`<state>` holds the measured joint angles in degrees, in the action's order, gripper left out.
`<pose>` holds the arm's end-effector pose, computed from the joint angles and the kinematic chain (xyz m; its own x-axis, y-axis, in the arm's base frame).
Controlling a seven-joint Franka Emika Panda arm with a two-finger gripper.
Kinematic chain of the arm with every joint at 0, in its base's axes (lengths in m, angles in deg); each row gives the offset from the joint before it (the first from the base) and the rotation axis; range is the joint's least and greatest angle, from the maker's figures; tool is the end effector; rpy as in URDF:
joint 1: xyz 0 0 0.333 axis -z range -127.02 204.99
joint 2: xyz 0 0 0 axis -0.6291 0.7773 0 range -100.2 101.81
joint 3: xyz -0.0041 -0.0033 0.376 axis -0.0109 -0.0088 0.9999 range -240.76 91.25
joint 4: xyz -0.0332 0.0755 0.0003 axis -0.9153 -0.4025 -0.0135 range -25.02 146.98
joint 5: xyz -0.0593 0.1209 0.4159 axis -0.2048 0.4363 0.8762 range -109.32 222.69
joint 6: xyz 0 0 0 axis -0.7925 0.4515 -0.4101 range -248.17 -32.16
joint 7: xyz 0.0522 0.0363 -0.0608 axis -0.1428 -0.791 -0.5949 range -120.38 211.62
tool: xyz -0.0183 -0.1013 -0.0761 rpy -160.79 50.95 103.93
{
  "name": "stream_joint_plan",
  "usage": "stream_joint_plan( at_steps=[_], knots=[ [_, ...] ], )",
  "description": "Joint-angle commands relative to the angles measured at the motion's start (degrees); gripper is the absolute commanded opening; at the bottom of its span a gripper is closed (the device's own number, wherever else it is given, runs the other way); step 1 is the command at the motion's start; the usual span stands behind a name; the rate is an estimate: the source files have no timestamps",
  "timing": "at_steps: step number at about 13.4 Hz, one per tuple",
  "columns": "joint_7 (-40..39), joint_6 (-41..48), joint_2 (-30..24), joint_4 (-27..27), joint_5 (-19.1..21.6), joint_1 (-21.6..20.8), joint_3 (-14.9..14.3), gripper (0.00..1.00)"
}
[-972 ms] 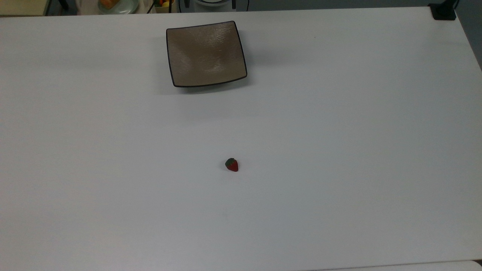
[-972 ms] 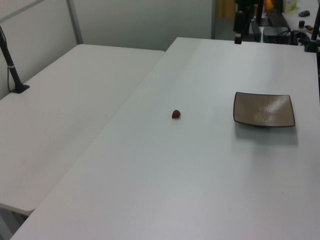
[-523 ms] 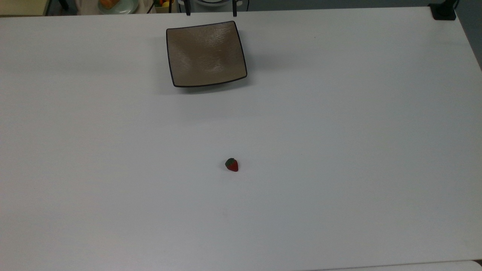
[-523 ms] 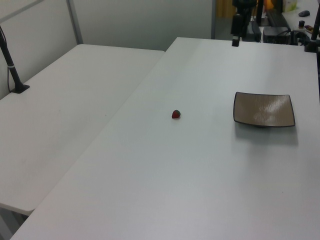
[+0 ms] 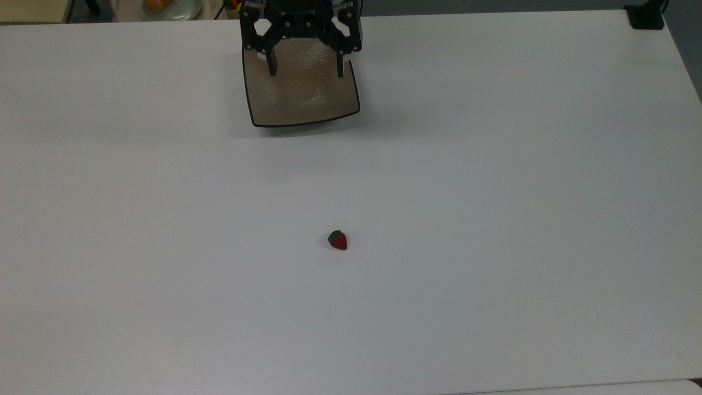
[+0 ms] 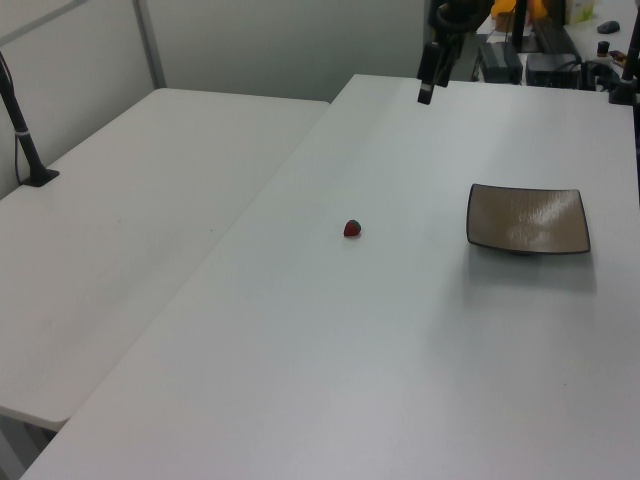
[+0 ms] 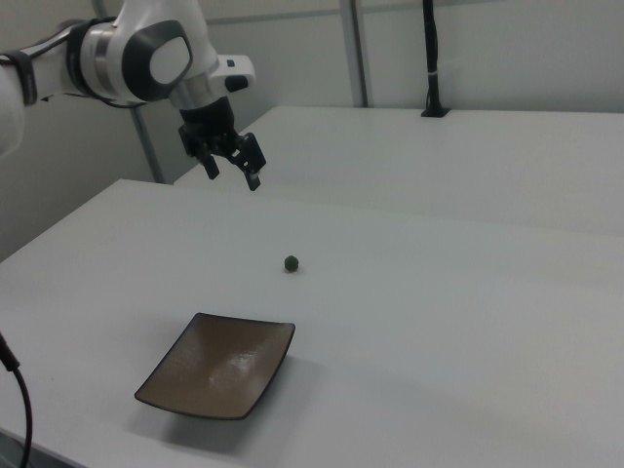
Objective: Strawberries on a ceramic plate
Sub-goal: 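Lower the open gripper down over the red strawberry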
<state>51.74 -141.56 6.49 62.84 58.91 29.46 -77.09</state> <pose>0.6603 0.0882 0.6154 0.9830 0.0054 0.1835 0.0156 -0.9984 -0.0542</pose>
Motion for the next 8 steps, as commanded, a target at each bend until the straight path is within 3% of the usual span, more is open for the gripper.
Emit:
stream_joint_plan(
  at_steps=[1, 8],
  knots=[
    [0.29, -4.0, 6.95, -5.19, 1.12, 0.11, -0.3, 1.0],
    [0.29, -16.21, 15.39, -5.55, 0.33, -0.06, -0.04, 1.0]
  ],
)
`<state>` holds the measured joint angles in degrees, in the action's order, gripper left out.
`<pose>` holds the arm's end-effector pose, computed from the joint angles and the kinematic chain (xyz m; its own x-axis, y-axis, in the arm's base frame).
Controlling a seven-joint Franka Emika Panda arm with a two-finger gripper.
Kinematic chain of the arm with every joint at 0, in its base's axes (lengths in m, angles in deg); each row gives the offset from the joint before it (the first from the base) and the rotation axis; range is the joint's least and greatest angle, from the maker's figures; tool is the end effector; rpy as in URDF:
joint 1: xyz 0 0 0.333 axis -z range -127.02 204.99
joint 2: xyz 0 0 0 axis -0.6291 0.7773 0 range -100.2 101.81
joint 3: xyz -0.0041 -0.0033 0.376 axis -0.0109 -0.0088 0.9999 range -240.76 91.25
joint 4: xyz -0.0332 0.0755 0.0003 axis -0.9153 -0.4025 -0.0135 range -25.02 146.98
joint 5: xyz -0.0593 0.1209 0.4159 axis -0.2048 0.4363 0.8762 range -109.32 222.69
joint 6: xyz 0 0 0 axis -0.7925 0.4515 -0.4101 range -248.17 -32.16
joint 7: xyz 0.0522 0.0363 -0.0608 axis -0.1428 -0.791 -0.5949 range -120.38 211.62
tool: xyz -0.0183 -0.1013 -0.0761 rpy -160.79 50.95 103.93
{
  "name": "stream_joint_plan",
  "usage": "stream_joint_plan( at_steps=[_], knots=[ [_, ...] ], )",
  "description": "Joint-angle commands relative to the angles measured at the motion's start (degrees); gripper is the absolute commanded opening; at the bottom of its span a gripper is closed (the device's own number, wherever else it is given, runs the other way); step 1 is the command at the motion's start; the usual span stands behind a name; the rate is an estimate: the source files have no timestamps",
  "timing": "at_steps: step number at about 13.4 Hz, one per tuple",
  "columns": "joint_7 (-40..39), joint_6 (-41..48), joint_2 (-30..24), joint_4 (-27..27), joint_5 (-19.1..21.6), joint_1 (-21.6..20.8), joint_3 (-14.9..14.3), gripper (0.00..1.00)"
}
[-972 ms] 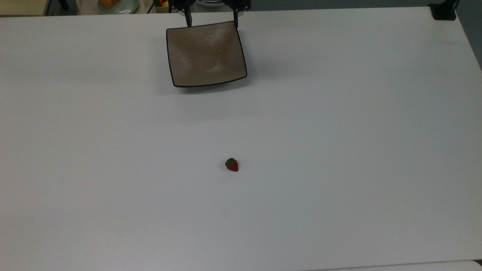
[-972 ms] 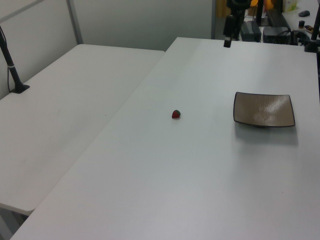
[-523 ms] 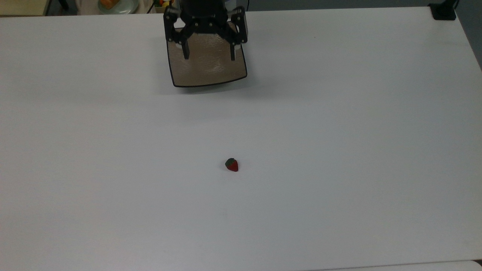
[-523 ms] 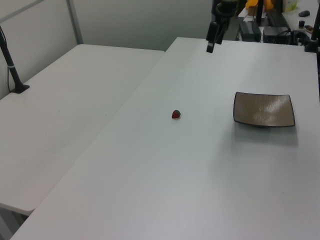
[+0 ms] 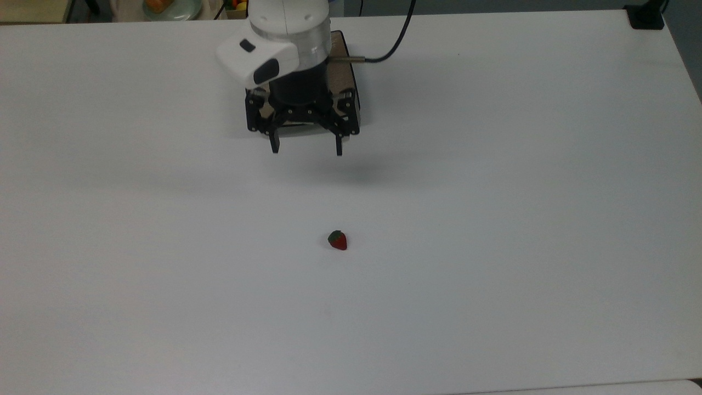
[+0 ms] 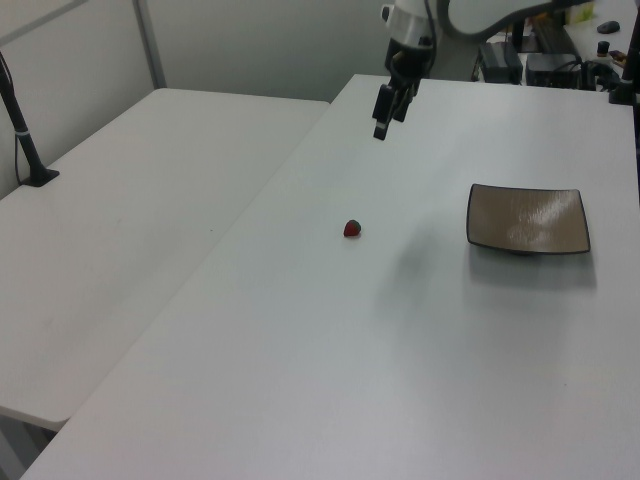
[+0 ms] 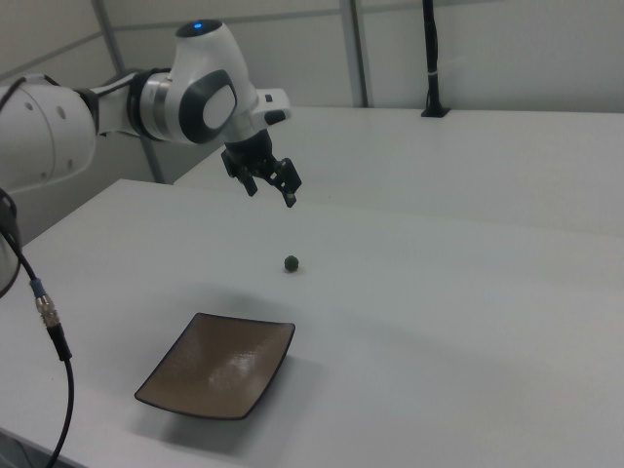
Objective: Strawberries on a ceramic plate
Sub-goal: 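Lower the open gripper down over the red strawberry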
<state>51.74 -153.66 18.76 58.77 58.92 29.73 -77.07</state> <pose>0.7413 0.0967 0.5270 0.9681 -0.0042 0.2507 0.0091 -0.9986 -0.0520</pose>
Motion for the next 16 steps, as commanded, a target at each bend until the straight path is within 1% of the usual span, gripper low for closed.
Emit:
stream_joint_plan(
  at_steps=[1, 8, 13, 16],
  knots=[
    [0.29, -5.61, 4.36, -1.48, 0.06, -0.41, -0.06, 1.0],
    [0.2, -12.57, 10.25, -1.48, -1.0, -1.82, 0.38, 1.0],
    [0.12, -19.42, 15.34, -1.4, -3.72, -3.57, 0.38, 1.0],
    [0.12, -20.31, 16.76, -1.4, -4.78, -3.84, 0.38, 1.0]
  ],
)
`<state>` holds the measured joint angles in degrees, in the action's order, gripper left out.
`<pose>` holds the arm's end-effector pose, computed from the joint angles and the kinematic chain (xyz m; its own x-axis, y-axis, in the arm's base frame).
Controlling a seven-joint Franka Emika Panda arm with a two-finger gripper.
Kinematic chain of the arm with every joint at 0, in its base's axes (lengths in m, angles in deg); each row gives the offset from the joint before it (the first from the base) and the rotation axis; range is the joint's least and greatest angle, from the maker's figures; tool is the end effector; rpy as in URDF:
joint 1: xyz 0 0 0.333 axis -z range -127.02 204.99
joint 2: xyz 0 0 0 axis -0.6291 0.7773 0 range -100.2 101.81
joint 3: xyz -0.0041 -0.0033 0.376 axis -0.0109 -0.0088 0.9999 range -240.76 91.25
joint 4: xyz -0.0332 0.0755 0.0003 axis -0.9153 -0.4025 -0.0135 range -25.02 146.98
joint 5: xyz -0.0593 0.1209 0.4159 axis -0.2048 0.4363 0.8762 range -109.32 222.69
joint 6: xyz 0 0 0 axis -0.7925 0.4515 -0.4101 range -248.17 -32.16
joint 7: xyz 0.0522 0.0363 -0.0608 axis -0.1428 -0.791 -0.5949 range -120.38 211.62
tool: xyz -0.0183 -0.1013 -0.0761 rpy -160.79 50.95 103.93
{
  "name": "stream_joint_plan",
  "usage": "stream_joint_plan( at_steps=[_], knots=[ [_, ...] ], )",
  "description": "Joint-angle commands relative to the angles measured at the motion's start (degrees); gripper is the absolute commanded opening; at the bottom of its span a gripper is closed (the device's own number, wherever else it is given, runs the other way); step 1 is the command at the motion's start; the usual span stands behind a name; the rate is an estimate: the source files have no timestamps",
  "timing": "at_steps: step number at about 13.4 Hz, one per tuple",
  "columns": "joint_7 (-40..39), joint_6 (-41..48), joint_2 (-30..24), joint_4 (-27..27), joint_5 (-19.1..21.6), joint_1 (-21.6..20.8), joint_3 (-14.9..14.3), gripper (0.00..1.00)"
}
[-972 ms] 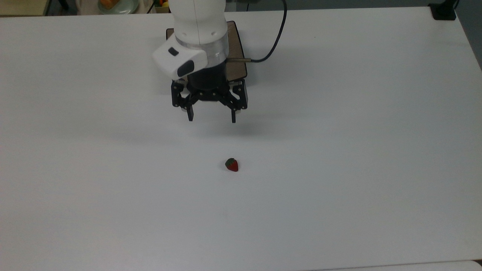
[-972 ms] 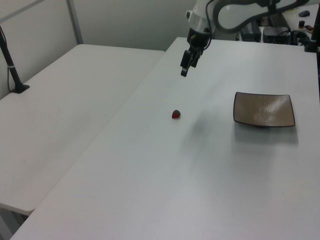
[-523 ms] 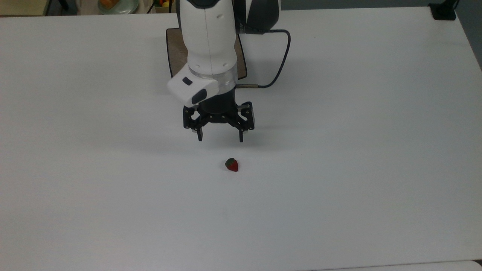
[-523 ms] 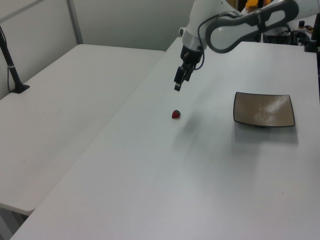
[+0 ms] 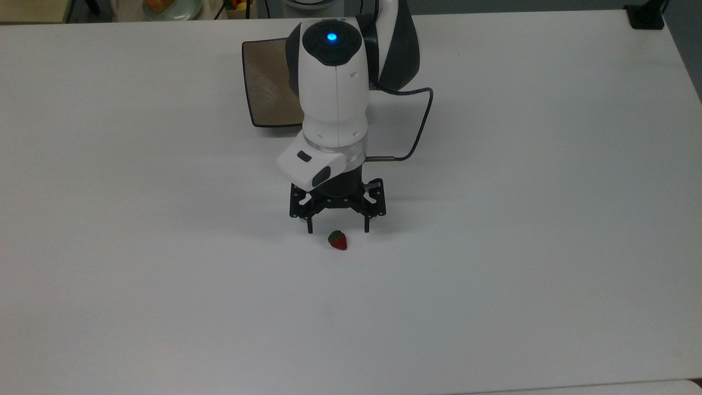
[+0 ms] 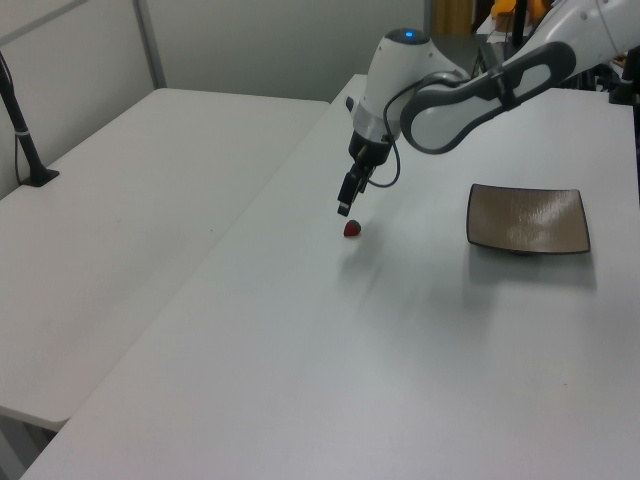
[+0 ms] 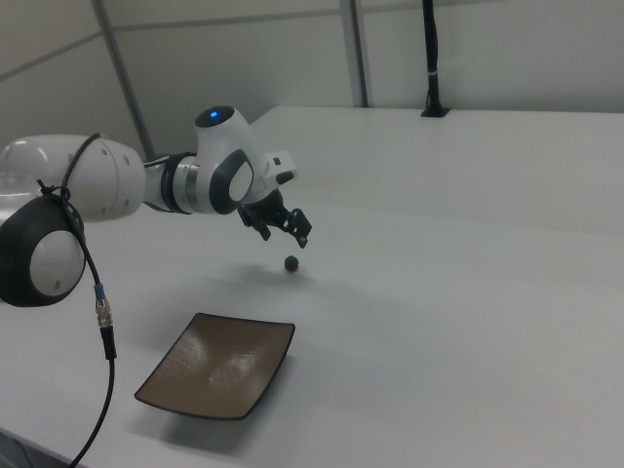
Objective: Strawberries on a ceramic plate
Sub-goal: 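Lower the open gripper down over the red strawberry, then close the gripper fingers around the red strawberry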
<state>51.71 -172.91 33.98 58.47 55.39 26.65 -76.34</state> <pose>0.7962 0.1550 0.3626 0.9395 0.0973 0.3285 0.1031 -0.9947 -0.0002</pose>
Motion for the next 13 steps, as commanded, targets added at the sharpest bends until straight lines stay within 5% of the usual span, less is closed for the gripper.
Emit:
stream_joint_plan(
  at_steps=[1, 7, 13],
  knots=[
    [0.15, -1.06, 1.89, -1.1, -1.43, -0.85, -0.35, 1.0],
    [0.15, -4.4, 3.74, -0.57, -3.54, -0.85, -0.35, 1.0],
    [-0.21, -4.4, 3.91, -0.48, -3.45, -0.85, -0.35, 0.82]
  ],
)
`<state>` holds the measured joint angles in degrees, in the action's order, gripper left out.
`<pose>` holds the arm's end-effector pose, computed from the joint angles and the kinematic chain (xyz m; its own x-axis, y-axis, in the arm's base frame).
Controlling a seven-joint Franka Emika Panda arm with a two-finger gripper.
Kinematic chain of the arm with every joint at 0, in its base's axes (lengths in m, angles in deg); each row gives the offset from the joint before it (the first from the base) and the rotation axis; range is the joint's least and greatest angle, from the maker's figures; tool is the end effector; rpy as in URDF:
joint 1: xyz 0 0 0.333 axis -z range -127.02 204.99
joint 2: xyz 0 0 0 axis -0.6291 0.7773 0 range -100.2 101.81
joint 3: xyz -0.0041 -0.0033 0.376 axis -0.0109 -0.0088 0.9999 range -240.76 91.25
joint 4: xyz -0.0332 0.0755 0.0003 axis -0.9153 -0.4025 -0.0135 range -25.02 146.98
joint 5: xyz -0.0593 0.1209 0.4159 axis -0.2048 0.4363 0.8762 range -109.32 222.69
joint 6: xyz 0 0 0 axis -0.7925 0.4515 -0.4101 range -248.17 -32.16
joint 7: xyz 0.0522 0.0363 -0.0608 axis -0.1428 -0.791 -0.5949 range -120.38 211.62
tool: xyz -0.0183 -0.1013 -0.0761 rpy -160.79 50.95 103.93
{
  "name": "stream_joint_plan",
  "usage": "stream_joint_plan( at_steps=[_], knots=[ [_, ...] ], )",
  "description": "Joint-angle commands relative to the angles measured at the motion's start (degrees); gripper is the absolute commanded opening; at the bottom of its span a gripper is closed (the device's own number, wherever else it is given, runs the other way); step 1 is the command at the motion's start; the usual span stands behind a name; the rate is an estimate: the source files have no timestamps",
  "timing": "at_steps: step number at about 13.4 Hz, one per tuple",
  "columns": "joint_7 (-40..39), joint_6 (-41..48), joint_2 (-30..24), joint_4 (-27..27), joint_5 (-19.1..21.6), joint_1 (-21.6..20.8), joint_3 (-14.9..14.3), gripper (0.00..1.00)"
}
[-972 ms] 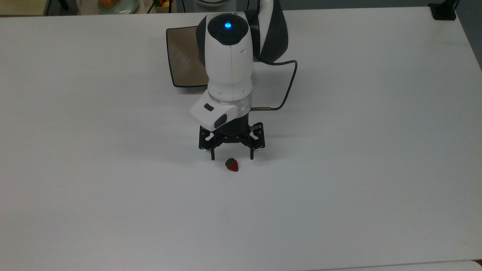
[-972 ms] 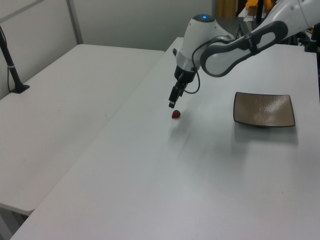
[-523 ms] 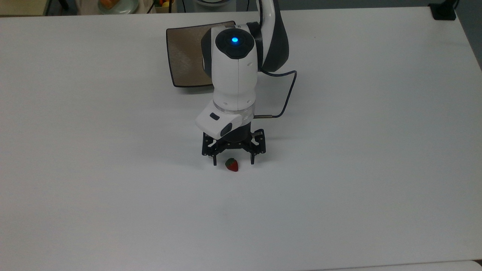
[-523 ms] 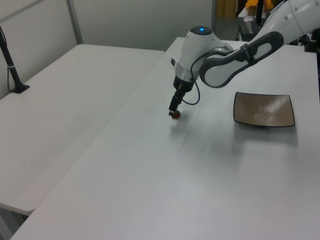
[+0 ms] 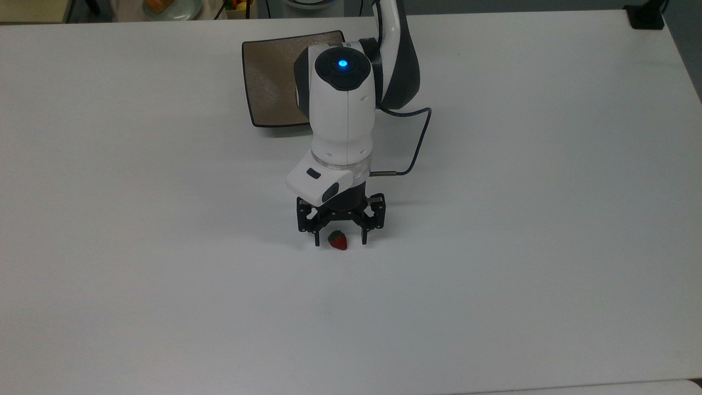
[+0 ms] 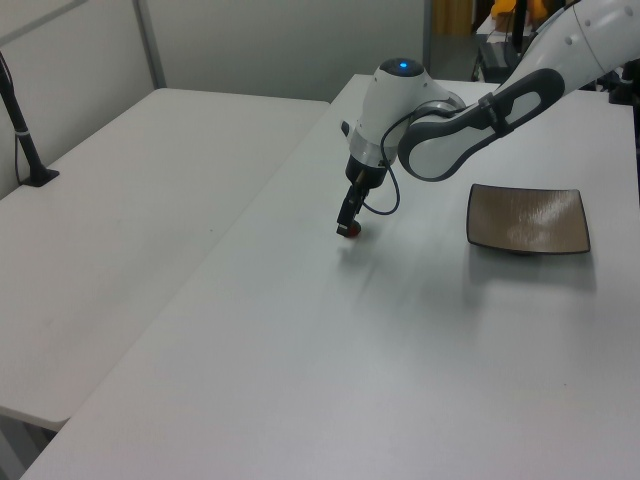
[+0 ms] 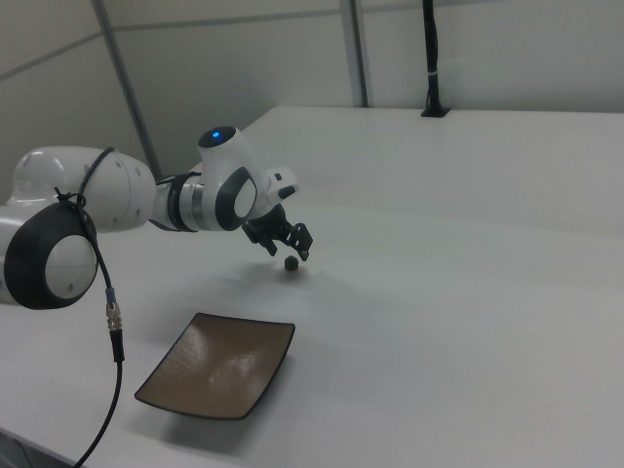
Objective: Strawberries on a ceramic plate
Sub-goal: 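Close the gripper fingers around the red strawberry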
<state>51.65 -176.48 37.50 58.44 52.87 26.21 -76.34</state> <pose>0.8012 0.1624 0.3206 0.9325 0.1427 0.3318 0.1383 -0.9897 0.0370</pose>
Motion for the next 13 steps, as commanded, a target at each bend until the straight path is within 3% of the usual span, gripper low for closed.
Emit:
stream_joint_plan(
  at_steps=[1, 5, 9, 11, 13],
  knots=[
    [-0.05, -0.91, 0.4, -0.1, -0.93, -0.41, -0.35, 0.82],
    [-0.05, -0.91, 0.4, 0.43, -0.93, -0.41, -0.35, 0.72],
    [-0.05, -0.82, 0.4, 0.52, -0.93, -0.41, -0.35, 0.38],
    [-0.23, -0.82, 0.4, 0.61, -1.02, -0.41, -0.26, 0.1],
    [-0.93, -0.82, 0.22, 0.52, -1.02, -0.41, -0.35, 0.05]
  ],
)
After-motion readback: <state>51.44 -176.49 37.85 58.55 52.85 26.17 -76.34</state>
